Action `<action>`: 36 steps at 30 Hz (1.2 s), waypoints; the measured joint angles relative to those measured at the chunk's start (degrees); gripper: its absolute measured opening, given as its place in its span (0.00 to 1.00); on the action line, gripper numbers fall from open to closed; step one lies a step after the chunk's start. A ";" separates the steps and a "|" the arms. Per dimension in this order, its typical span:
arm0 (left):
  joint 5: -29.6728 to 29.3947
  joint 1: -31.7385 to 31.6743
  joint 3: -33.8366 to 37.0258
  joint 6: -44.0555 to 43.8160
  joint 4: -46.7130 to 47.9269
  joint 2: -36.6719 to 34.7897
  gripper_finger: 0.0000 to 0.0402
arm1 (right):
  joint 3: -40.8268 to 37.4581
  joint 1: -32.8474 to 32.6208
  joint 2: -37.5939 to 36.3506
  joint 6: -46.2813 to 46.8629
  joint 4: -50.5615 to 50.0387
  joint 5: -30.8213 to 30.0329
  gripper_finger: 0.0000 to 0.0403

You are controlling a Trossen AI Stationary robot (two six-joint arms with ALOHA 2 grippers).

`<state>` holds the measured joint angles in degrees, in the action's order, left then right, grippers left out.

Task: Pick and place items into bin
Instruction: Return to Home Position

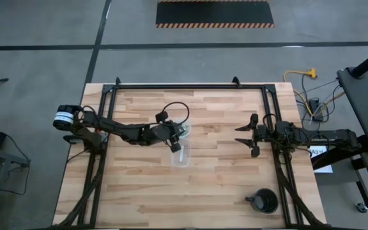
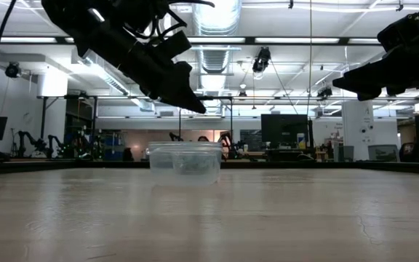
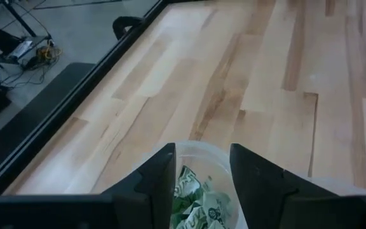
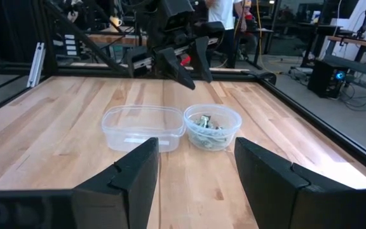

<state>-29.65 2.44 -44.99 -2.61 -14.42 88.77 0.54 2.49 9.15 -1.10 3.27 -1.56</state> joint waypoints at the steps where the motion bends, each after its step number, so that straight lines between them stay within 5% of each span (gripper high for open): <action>1: 0.12 0.00 0.08 -0.02 -0.06 0.00 0.33 | 0.00 -0.01 0.02 0.02 0.00 0.00 0.49; 6: 4.72 0.00 0.36 -6.09 2.18 0.04 0.33 | 0.00 -0.01 0.00 0.00 0.00 0.00 0.49; 13: 30.08 -0.01 0.46 2.37 3.06 0.12 0.33 | 0.00 -0.01 0.00 0.01 0.00 0.00 0.49; 23: 32.08 -2.06 2.83 4.63 1.76 -2.90 0.33 | 0.00 0.01 0.00 0.01 0.03 -0.02 0.49; 30: 36.50 -4.55 12.52 4.75 -10.55 -8.78 0.33 | 0.00 0.01 0.00 0.02 0.03 0.00 0.49; 36: 37.67 -6.76 19.67 3.17 -12.28 -17.06 0.33 | 0.00 0.00 0.02 0.02 -0.01 0.01 0.49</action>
<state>8.03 -4.32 -25.33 0.56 -26.69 71.71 0.54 2.49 9.17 -1.09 3.25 -1.55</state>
